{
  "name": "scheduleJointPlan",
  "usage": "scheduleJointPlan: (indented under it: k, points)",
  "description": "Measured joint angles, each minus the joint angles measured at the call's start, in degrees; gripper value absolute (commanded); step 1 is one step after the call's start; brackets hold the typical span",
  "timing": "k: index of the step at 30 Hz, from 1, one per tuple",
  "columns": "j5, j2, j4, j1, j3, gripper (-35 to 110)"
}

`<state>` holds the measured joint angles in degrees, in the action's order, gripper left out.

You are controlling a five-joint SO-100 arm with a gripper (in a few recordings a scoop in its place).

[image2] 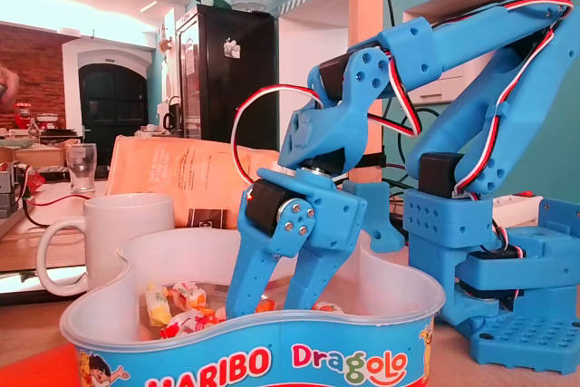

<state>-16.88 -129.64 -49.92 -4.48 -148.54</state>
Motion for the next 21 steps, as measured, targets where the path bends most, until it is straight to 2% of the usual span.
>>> scheduleJointPlan:
  k: [9, 21]
  points:
    - [0.3, 0.0, 0.4, 0.0, -1.8, -3]
    - [0.6, -0.1, 0.4, 0.0, -1.8, -4]
